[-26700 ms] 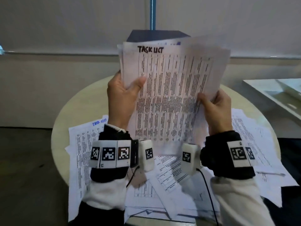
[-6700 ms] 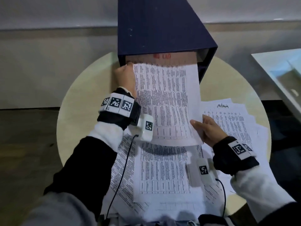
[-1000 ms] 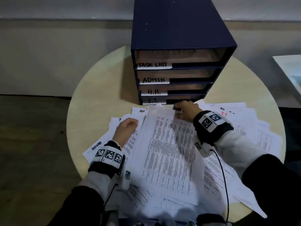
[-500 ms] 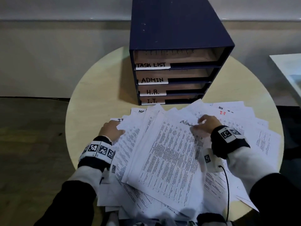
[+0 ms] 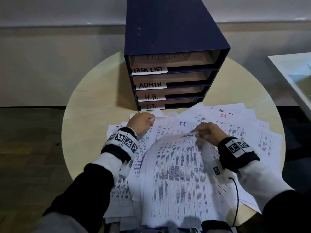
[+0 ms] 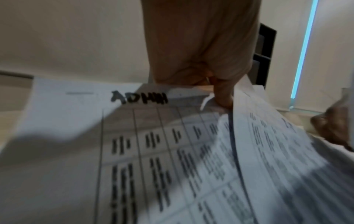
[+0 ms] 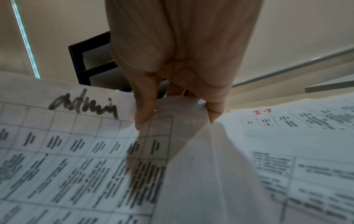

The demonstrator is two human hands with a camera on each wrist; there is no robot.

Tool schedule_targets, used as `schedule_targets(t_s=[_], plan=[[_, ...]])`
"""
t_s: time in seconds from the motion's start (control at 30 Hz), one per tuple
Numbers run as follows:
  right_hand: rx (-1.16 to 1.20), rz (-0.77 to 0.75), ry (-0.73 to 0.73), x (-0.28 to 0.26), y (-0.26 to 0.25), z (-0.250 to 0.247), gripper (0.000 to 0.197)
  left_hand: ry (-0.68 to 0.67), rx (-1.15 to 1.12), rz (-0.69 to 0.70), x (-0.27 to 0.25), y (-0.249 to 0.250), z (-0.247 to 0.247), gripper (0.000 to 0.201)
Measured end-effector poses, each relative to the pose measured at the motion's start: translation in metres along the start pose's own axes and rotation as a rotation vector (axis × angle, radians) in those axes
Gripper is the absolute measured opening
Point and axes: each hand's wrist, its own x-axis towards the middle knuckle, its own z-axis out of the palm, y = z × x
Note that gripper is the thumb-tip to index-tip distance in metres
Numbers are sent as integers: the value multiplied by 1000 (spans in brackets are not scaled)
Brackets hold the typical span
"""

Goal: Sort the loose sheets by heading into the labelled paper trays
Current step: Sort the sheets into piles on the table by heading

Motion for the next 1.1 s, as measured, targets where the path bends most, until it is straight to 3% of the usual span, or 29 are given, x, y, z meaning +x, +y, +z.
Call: schedule_targets(t_s=[0.1, 0.17, 0.27, 0.33, 0.43, 0.57, 0.6, 0.63, 0.7, 0.73, 0.83, 1.0, 1.1], plan=[[51, -25, 53, 0, -5, 3, 19, -99, 66, 49, 8, 9, 3, 31], [110, 59, 107, 3, 0, 6, 33, -131, 102, -4, 9, 3, -3, 7], [343, 261, 61, 0, 11, 9, 30, -189, 204, -266, 3, -17, -22, 43], [364, 297, -8, -4, 17, 14, 11, -184, 164, -370, -3, -37, -33, 50], [372, 284, 32, -5, 16, 20, 20, -75, -237, -408, -3, -69, -29, 41], [490, 216, 104, 1, 5, 25, 22, 233, -968, -414, -8, -76, -7, 8], [505, 198, 95, 2, 1, 27, 24, 228, -1097, -418, -10, -72, -3, 12], [513, 190, 89, 1, -3, 28, 24, 193, -1156, -428, -10, -71, 1, 32], [483, 202, 78, 4, -2, 31, 24, 135, -1030, -466, -9, -66, 12, 65], [451, 214, 81, 7, 2, 33, 22, 132, -933, -467, -10, -62, 17, 64], [387, 256, 85, 7, 11, 34, 17, 234, -718, -408, -15, -45, 21, 46], [464, 261, 131, 5, 13, 31, 18, 461, -848, -170, -25, -10, -28, 30], [400, 232, 125, 5, 11, 31, 16, 557, -805, 4, -37, 17, -66, 14]])
